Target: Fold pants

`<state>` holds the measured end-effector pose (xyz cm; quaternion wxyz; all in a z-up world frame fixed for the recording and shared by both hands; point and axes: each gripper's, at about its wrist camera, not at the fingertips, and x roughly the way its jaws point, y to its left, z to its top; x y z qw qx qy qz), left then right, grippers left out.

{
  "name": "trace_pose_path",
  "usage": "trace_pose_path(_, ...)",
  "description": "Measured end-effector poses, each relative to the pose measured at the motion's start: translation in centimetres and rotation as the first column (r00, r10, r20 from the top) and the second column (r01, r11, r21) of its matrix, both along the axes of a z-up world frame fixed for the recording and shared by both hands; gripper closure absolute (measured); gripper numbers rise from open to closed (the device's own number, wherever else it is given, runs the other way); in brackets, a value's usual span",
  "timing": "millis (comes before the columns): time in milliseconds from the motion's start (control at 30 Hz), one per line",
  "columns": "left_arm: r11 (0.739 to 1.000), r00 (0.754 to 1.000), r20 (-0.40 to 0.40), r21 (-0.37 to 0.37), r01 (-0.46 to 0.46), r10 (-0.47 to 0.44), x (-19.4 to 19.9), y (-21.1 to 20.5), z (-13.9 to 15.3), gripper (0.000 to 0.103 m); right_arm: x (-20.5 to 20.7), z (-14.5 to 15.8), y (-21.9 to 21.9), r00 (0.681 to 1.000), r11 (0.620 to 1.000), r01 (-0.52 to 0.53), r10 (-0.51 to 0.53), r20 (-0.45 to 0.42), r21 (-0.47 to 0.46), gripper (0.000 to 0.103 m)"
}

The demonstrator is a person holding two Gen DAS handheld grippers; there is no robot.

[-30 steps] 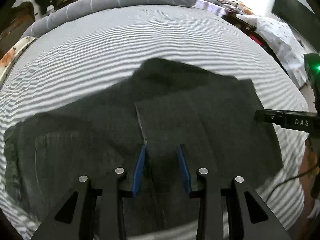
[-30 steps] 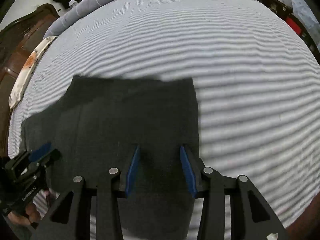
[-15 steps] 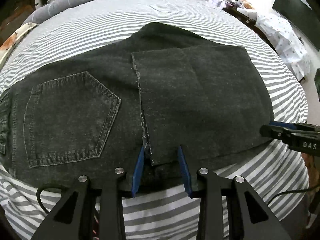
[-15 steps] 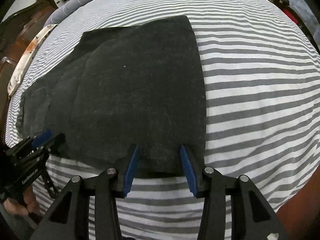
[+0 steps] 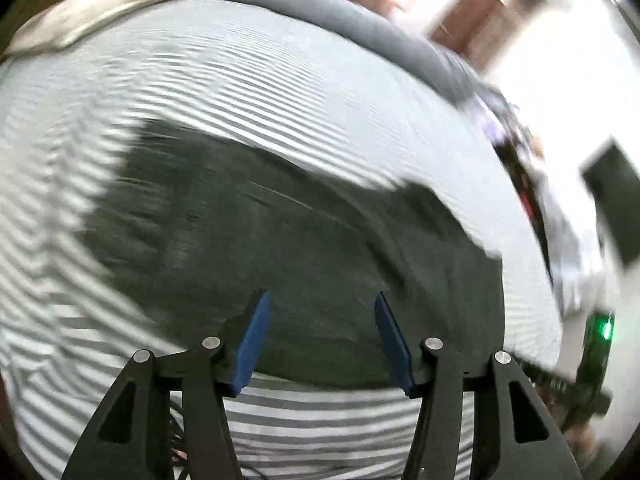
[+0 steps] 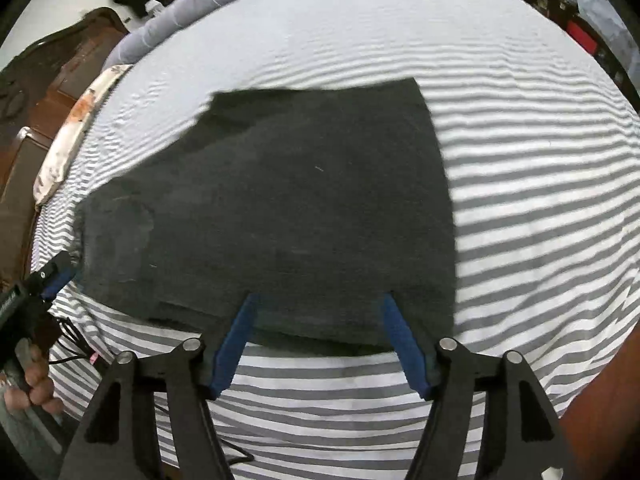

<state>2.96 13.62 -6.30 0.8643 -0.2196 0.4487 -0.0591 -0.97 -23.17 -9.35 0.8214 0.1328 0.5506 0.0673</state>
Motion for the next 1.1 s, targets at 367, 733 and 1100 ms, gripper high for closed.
trace_pose_path(367,0.856,0.928,-0.193,-0.362,-0.370,0.320,-1.8,13.4,-5.7,0.047,1.5,2.4,5.2,0.999,0.998,-0.016,0.013,0.045,0.062,0.031)
trace_pose_path(733,0.794,0.903,-0.241,-0.432,-0.427,0.355,-0.4,15.9,-9.0,0.047,1.8,2.3,6.3,1.000,0.999,-0.018,0.018,0.021,0.034,0.031)
trace_pose_path(1100,0.808,0.925,-0.158,-0.451,-0.380,0.346,0.3,15.8,-8.6,0.073,2.7,0.9,7.5,0.999,0.999,-0.035,0.035,-0.009,0.030,0.031)
